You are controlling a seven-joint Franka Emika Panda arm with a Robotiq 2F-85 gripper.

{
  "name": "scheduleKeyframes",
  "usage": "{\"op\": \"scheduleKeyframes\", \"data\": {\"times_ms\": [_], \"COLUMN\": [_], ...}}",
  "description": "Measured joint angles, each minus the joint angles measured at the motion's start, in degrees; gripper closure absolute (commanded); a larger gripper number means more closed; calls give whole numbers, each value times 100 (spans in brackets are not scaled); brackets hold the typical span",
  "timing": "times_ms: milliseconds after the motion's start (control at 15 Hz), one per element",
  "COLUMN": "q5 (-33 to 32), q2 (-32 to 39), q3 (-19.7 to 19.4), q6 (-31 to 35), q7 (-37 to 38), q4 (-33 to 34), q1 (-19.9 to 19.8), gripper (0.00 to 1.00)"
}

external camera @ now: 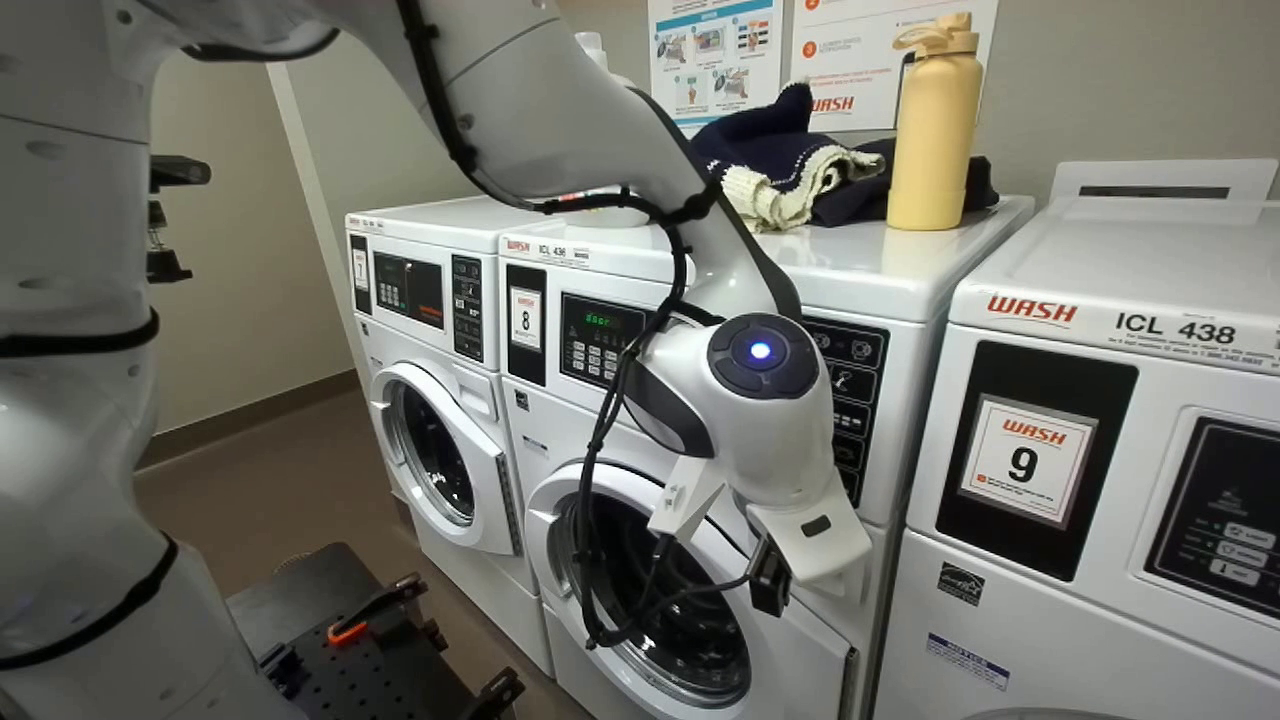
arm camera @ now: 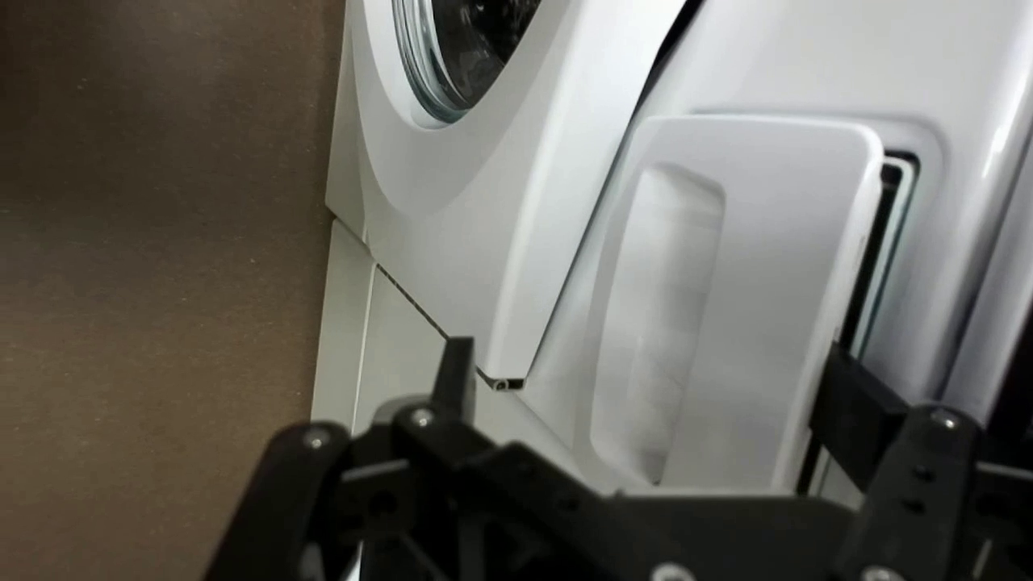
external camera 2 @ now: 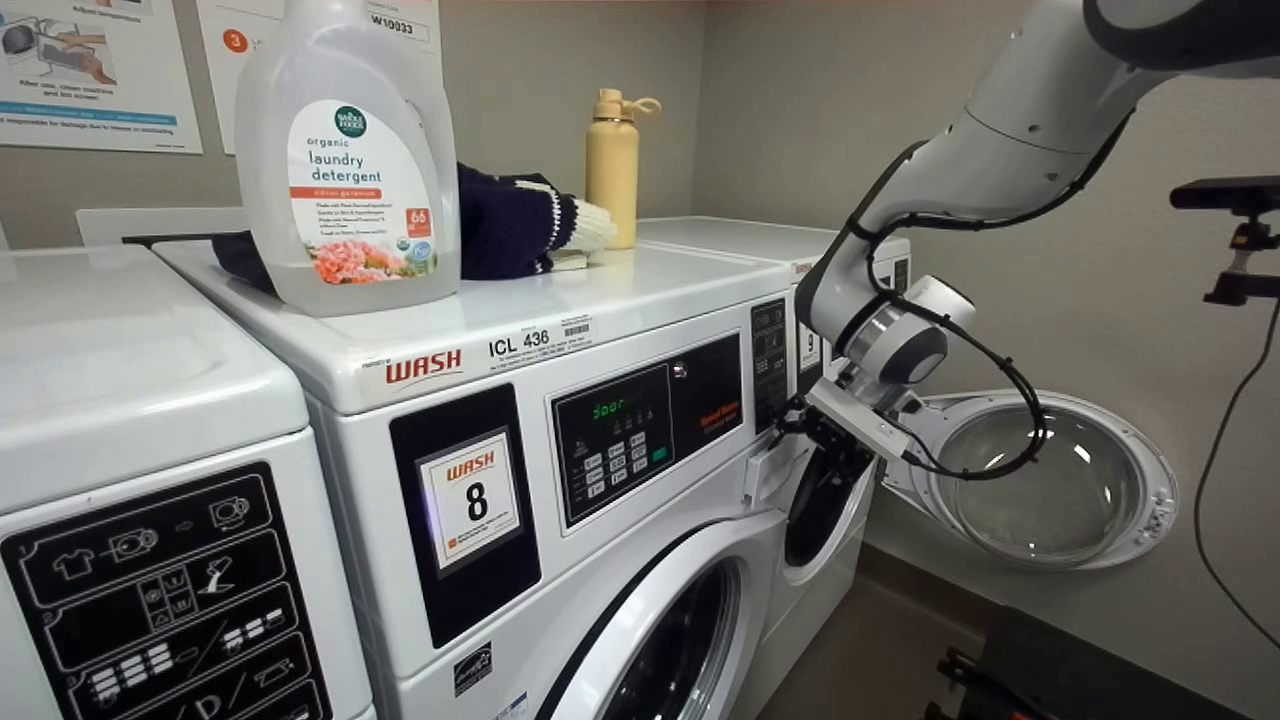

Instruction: Open the detergent tray on the second washing machine

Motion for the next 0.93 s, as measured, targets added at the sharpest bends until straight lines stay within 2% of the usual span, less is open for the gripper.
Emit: {"op": "scheduleKeyframes", "data": {"times_ms": [933], "q5": [-1818], "q2": [-94], "q3": [-180], "q6": [-10], "q7": [1522], "q4": [-46], "q1": [127], "gripper": [0]}}
